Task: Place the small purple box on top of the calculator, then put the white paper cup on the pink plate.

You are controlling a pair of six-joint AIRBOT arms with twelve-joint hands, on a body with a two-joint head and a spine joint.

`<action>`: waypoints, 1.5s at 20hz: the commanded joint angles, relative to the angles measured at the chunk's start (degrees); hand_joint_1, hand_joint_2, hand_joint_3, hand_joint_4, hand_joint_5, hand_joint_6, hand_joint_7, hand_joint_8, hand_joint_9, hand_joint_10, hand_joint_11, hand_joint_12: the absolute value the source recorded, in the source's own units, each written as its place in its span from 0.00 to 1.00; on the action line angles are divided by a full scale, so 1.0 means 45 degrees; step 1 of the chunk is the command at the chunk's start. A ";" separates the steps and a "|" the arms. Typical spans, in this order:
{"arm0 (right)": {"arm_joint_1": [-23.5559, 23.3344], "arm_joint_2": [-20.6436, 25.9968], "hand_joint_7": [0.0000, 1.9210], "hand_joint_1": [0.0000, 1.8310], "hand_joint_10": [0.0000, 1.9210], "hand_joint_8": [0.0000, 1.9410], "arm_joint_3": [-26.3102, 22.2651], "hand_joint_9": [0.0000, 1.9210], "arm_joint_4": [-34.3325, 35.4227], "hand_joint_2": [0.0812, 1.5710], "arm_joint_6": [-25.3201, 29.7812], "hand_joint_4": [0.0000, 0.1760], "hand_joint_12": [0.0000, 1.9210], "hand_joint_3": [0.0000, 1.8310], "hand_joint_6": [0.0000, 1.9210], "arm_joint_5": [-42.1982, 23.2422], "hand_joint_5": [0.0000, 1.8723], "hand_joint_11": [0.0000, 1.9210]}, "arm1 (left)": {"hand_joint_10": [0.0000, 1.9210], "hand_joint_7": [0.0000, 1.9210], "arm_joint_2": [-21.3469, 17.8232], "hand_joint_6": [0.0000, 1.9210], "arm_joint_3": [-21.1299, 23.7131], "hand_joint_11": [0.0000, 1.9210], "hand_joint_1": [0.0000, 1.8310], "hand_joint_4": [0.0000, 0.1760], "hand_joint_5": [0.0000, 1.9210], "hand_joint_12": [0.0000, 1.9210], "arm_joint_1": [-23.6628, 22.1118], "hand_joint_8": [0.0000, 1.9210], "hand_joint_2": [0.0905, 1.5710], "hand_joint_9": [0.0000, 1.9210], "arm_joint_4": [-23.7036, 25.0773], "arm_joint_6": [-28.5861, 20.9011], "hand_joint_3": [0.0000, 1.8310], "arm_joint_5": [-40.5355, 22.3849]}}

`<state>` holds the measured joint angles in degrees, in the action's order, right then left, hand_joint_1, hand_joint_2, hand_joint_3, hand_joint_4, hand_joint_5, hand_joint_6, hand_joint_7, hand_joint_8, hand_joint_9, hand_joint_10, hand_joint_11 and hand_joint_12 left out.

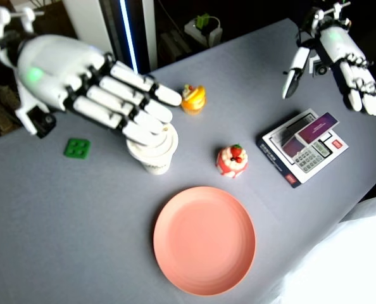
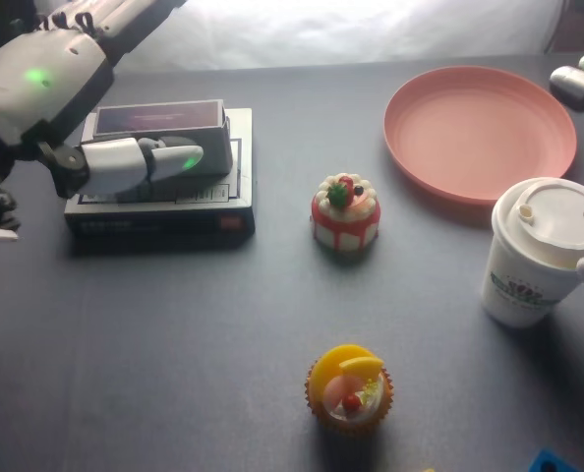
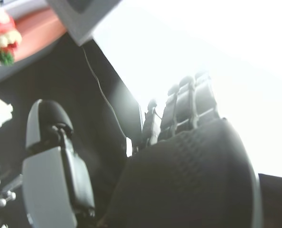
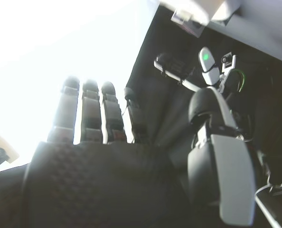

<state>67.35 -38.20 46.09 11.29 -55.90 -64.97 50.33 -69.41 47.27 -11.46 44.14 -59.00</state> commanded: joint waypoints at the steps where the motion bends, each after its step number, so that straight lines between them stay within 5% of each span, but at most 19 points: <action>1: -0.0148 -0.0096 0.00 0.27 0.00 0.00 0.0044 0.00 -0.0037 0.62 0.0089 0.44 0.58 0.03 0.00 -0.1008 0.00 0.00 | 0.00 0.00 -0.0078 0.00 0.0093 0.00 0.47 0.76 0.01 0.00 -0.0099 0.00 0.65 0.00 0.0238 -0.0057 0.01 -0.2131; 4: -0.0446 -0.0389 0.00 0.32 0.00 0.00 0.0300 0.00 -0.0048 0.60 0.0089 0.34 0.57 0.02 0.00 -0.0258 0.00 0.00 | 0.00 0.00 -0.0208 0.00 0.0543 0.00 0.53 0.69 0.01 0.00 0.0033 0.00 0.65 0.00 0.0773 -0.0057 0.01 -0.2642; 5: -0.0574 -0.0519 0.00 0.32 0.00 0.00 0.0421 0.00 -0.0055 0.60 0.0089 0.22 0.66 0.01 0.00 0.0018 0.00 0.00 | 0.00 0.00 -0.0272 0.00 0.0682 0.02 0.54 0.63 0.02 0.01 0.0081 0.00 0.64 0.00 0.0918 -0.0057 0.01 -0.2829; 7: -0.0897 -0.0788 0.00 0.34 0.00 0.00 0.0660 0.00 -0.0115 0.57 0.0089 0.41 0.97 0.00 0.00 0.0646 0.00 0.00 | 0.00 0.00 -0.0321 0.00 0.0817 0.00 0.53 0.70 0.01 0.00 0.0104 0.00 0.64 0.00 0.1073 -0.0057 0.01 -0.3076; 8: -0.1118 -0.1021 0.00 0.36 0.00 0.00 0.0864 0.00 -0.0120 0.57 0.0089 0.53 0.99 0.00 0.00 0.1032 0.00 0.00 | 0.00 0.00 -0.0347 0.00 0.0877 0.00 0.52 0.67 0.01 0.00 0.0120 0.00 0.65 0.00 0.1147 -0.0062 0.01 -0.3176; 13: -0.2133 -0.1893 0.00 0.42 0.00 0.00 0.1722 0.00 -0.0298 0.57 0.0082 0.61 1.00 0.00 0.00 0.2712 0.00 0.00 | 0.00 0.00 -0.0407 0.00 0.1081 0.00 0.53 0.73 0.02 0.00 0.0193 0.00 0.64 0.00 0.1598 -0.0246 0.00 -0.3447; 14: -0.2218 -0.2025 0.00 0.44 0.00 0.00 0.1869 0.00 -0.0297 0.57 0.0082 0.36 0.95 0.00 0.00 0.2945 0.00 0.00 | 0.00 0.00 -0.0407 0.00 0.1090 0.00 0.49 0.72 0.00 0.00 0.0208 0.00 0.67 0.00 0.1602 -0.0248 0.01 -0.3495; 15: -0.2287 -0.2123 0.00 0.44 0.00 0.00 0.1981 0.00 -0.0291 0.57 0.0083 0.36 0.95 0.00 0.00 0.3145 0.00 0.00 | 0.00 0.00 -0.0407 0.00 0.1090 0.00 0.49 0.72 0.00 0.00 0.0222 0.00 0.67 0.00 0.1602 -0.0295 0.01 -0.3524; 17: -0.2344 -0.2290 0.00 0.45 0.00 0.00 0.2141 0.00 -0.0233 0.59 0.0083 0.16 0.84 0.00 0.00 0.3423 0.00 0.00 | 0.00 0.00 -0.0425 0.00 0.1101 0.00 0.44 0.60 0.00 0.00 0.0301 0.00 0.74 0.00 0.1603 -0.0414 0.03 -0.3682; 18: -0.2353 -0.2351 0.00 0.44 0.02 0.00 0.2207 0.03 -0.0199 0.60 0.0084 0.06 0.89 0.01 0.00 0.3517 0.00 0.00 | 0.00 0.00 -0.0440 0.00 0.1116 0.00 0.44 0.64 0.00 0.00 0.0329 0.00 0.75 0.00 0.1603 -0.0419 0.03 -0.3712; 19: -0.2366 -0.2390 0.04 0.44 0.21 0.01 0.2252 0.03 -0.0198 0.64 0.0084 0.00 0.93 0.00 0.00 0.3622 0.01 0.00 | 0.00 0.00 -0.0442 0.00 0.1118 0.00 0.44 0.61 0.01 0.00 0.0336 0.00 0.76 0.00 0.1603 -0.0420 0.01 -0.3712; 20: -0.2366 -0.2402 0.04 0.44 0.21 0.01 0.2277 0.03 -0.0193 0.64 0.0084 0.00 0.93 0.00 0.00 0.3667 0.01 0.00 | 0.00 0.00 -0.0441 0.00 0.1118 0.00 0.44 0.61 0.01 0.00 0.0336 0.00 0.76 0.00 0.1603 -0.0424 0.01 -0.3698; 21: -0.2367 -0.2402 0.10 0.49 0.40 0.03 0.2287 0.03 -0.0185 0.67 0.0084 0.00 0.96 0.00 0.03 0.3667 0.05 0.00 | 0.00 0.00 -0.0436 0.00 0.1118 0.00 0.44 0.60 0.01 0.00 0.0337 0.00 0.77 0.00 0.1603 -0.0425 0.01 -0.3694; 22: -0.2375 -0.2402 0.20 0.56 0.61 0.25 0.2295 0.14 -0.0182 0.70 0.0086 0.00 0.94 0.00 0.46 0.3667 0.02 0.16 | 0.00 0.00 -0.0434 0.00 0.1118 0.00 0.45 0.49 0.02 0.00 0.0345 0.00 0.78 0.00 0.1602 -0.0425 0.01 -0.3698; 23: -0.2384 -0.2402 0.20 0.56 0.61 0.25 0.2300 0.14 -0.0182 0.70 0.0086 0.00 0.94 0.00 0.46 0.3667 0.02 0.16 | 0.00 0.00 -0.0432 0.00 0.1116 0.00 0.45 0.49 0.02 0.00 0.0352 0.00 0.78 0.00 0.1598 -0.0425 0.01 -0.3700; 25: -0.2398 -0.2402 0.23 0.67 0.84 0.62 0.2304 0.26 -0.0181 0.71 0.0087 0.00 1.00 0.00 0.72 0.3667 0.10 0.29 | 0.00 0.00 -0.0428 0.00 0.1114 0.00 0.43 0.49 0.02 0.00 0.0366 0.00 0.78 0.00 0.1593 -0.0429 0.01 -0.3696; 28: -0.2438 -0.2400 0.23 0.66 0.93 0.66 0.2303 0.27 -0.0184 0.71 0.0166 0.00 1.00 0.00 0.74 0.3588 0.11 0.32 | 0.00 0.00 -0.0428 0.00 0.1114 0.00 0.43 0.60 0.02 0.00 0.0425 0.00 0.79 0.00 0.1590 -0.0433 0.01 -0.3722; 30: -0.2438 -0.2319 0.19 0.65 0.96 0.68 0.2315 0.27 -0.0337 0.69 0.0618 0.00 1.00 0.00 0.70 0.3139 0.10 0.35 | 0.00 0.00 -0.0439 0.00 0.1115 0.00 0.45 0.55 0.02 0.00 0.0502 0.00 0.78 0.00 0.1557 -0.0474 0.00 -0.3789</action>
<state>57.04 -48.77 56.34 9.93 -53.06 -43.48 48.64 -64.51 50.24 -4.23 42.13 -68.82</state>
